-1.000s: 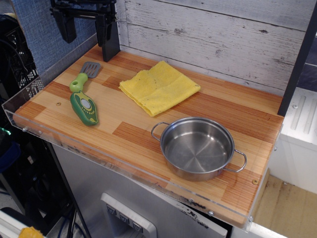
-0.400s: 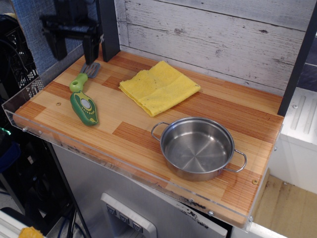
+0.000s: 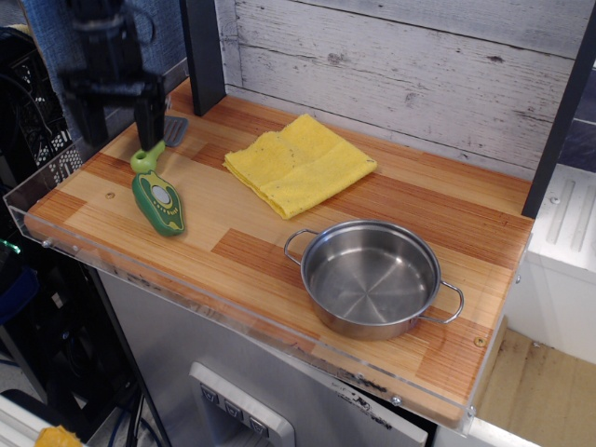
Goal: Move the spatula nearby upper right corner of table.
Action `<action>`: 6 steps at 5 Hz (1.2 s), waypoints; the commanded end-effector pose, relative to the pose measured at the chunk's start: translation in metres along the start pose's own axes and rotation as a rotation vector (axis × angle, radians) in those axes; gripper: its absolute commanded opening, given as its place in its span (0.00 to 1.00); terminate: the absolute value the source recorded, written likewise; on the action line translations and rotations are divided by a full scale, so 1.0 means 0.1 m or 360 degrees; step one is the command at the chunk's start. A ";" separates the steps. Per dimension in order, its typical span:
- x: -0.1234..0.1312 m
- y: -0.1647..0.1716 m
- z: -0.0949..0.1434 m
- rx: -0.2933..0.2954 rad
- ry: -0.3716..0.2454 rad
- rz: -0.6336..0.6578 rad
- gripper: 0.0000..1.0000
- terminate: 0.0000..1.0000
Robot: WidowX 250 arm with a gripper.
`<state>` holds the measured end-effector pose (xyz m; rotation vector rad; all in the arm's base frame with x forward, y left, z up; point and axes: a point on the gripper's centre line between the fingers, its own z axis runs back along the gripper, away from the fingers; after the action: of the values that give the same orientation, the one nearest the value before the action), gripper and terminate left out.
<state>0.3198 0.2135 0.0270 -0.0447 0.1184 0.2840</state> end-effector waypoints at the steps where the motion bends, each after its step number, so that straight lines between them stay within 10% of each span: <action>1: -0.01 0.04 0.05 0.0039 -0.0036 0.0020 1.00 0.00; 3: -0.05 -0.05 -0.03 0.0054 -0.0032 -0.0022 1.00 0.00; 4: -0.09 -0.06 -0.09 0.0043 -0.0039 0.0006 0.00 0.00; 6: -0.12 -0.09 -0.07 0.0047 -0.0055 0.0007 0.00 0.00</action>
<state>0.3081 0.2002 0.0070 -0.0263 0.1179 0.2970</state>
